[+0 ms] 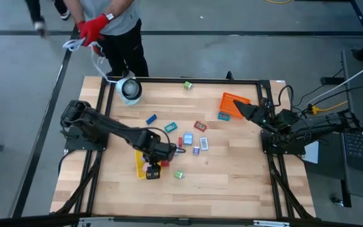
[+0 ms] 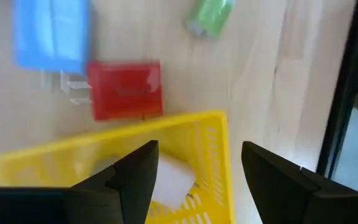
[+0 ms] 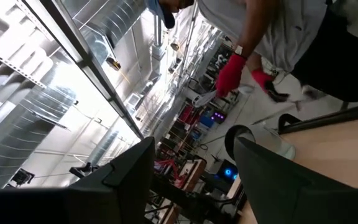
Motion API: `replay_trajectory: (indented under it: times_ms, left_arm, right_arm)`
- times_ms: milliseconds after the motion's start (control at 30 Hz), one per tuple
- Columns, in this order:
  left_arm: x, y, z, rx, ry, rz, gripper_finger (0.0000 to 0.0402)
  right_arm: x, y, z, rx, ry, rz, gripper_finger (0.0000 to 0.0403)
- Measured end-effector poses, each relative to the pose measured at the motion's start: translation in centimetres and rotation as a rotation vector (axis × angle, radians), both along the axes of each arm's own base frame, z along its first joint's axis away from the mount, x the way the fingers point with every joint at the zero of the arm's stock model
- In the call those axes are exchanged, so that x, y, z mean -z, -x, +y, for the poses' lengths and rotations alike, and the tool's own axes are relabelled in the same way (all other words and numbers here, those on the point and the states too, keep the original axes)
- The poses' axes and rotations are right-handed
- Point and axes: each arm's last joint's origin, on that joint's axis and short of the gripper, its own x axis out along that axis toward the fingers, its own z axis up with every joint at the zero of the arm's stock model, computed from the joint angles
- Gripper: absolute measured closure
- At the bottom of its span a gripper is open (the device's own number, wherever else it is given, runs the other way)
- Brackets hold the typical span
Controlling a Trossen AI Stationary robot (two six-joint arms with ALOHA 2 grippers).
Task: Pick & Place Office items
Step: Put the bottom light blue charger adapter into the yellow bin
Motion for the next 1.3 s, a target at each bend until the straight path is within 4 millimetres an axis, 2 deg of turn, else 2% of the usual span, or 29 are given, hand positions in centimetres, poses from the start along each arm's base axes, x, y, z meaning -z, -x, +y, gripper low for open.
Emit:
replay_trajectory:
  times_ms: [167,300,467,600,767,967,1100,1300]
  left_arm:
    - [-2.3,-0.4,2.1,-0.022,-0.179,-0.008,0.0171]
    - [-2.4,-0.9,4.8,-0.078,-0.201,-0.012,0.0167]
    - [-2.7,-2.3,7.3,-0.044,-0.199,-0.139,0.0166]
    - [-1.4,-3.4,8.8,-0.019,-0.160,-0.132,0.0156]
    - [1.6,-4.6,8.1,0.111,-0.173,-0.068,0.0122]
    - [4.9,-5.7,7.1,0.133,-0.156,0.003,0.0095]
    - [5.8,-6.0,6.8,0.106,-0.140,0.021,0.0094]
    - [5.7,-6.6,6.8,0.034,-0.127,-0.034,0.0094]
  right_arm:
    - [0.0,0.0,0.0,0.001,0.004,0.002,0.0176]
    - [0.0,0.0,0.0,0.005,0.017,0.009,0.0176]
    - [0.0,0.0,0.0,0.005,0.017,0.009,0.0176]
    - [0.0,0.0,0.1,-0.015,0.023,0.008,0.0176]
    - [0.0,0.0,0.1,-0.024,0.026,0.008,0.0176]
    - [0.0,-0.1,0.1,-0.045,0.033,0.007,0.0176]
    - [0.0,-0.1,0.1,-0.044,0.036,0.013,0.0176]
    - [0.1,-0.1,0.1,-0.044,0.037,0.022,0.0176]
